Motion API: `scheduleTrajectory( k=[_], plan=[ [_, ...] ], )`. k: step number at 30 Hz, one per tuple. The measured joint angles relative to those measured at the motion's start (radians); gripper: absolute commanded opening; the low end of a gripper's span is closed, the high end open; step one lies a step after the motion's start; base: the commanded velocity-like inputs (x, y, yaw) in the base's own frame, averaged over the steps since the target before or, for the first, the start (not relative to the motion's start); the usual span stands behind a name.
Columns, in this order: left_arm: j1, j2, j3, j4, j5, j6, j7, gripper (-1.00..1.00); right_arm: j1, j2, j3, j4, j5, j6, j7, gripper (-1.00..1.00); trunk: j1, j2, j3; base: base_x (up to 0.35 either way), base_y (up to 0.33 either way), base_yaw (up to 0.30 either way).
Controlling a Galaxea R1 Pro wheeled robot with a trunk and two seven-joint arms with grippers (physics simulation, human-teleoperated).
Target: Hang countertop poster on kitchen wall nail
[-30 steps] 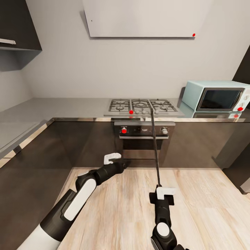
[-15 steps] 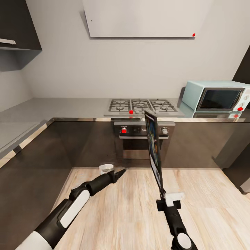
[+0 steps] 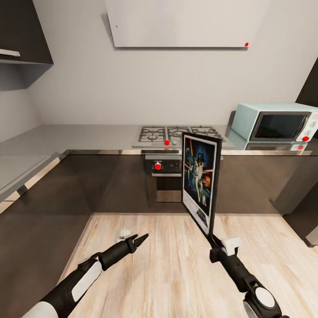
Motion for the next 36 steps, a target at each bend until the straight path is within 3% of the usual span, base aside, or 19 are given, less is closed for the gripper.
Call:
scheduleTrajectory(
  k=[1, 5, 7, 11, 13, 14, 16, 20, 36],
  plan=[
    [0.0, 0.007, 0.0, 0.007, 0.006, -0.004, -0.007, 1.0, 0.0, 0.0, -0.049, 0.001, -0.034, 0.002, 0.117, -1.0, 0.0, 0.0, 0.0, 0.0, 0.0, 0.0],
    [0.0, 0.039, 0.001, 0.012, 0.012, -0.006, -0.041, 1.0, 0.0, 0.0, -0.125, 0.023, -0.067, 0.004, 0.297, -1.0, 0.0, 0.0, 0.0, 0.0, 0.0, 0.0],
    [0.0, 0.055, 0.006, 0.014, 0.013, -0.006, -0.054, 1.0, 0.0, 0.0, -0.142, 0.031, -0.073, 0.005, 0.332, -1.0, 0.0, 0.0, 0.0, 0.0, 0.0, 0.0],
    [0.0, 0.079, 0.028, 0.016, 0.039, -0.007, -0.065, 1.0, 0.0, -0.001, -0.156, 0.037, -0.078, 0.009, 0.36, -1.0, 0.0, 0.0, 0.0, 0.0, 0.0, 0.0],
    [0.0, 0.083, 0.033, 0.018, 0.06, -0.007, -0.067, 1.0, 0.0, -0.001, -0.158, 0.039, -0.079, 0.031, 0.365, -1.0, 0.0, 0.0, 0.0, 0.0, 0.0, 0.0],
    [0.0, 0.086, 0.036, 0.019, 0.076, -0.007, -0.069, 1.0, -0.001, -0.001, -0.161, 0.039, -0.078, 0.078, 0.369, -1.0, 0.0, 0.0, 0.0, 0.0, 0.0, 0.0],
    [0.0, 0.087, 0.037, 0.019, 0.081, -0.007, -0.069, 1.0, -0.002, -0.001, -0.162, 0.039, -0.079, 0.095, 0.37, -1.0, 0.0, 0.0, 0.0, 0.0, 0.0, 0.0],
    [0.0, 0.086, 0.036, 0.019, 0.083, -0.007, -0.069, 1.0, -0.002, 0.002, -0.163, 0.038, -0.08, 0.106, 0.37, -1.0, 0.0, 0.0, 0.0, 0.0, 0.0, 0.0],
    [0.0, 0.086, 0.038, 0.033, 0.084, -0.006, -0.069, 1.0, -0.002, 0.007, -0.233, 0.04, -0.089, 0.109, 0.37, -1.0, -0.061, 0.112, 0.05, 0.0, 0.0, 0.0]
  ],
)
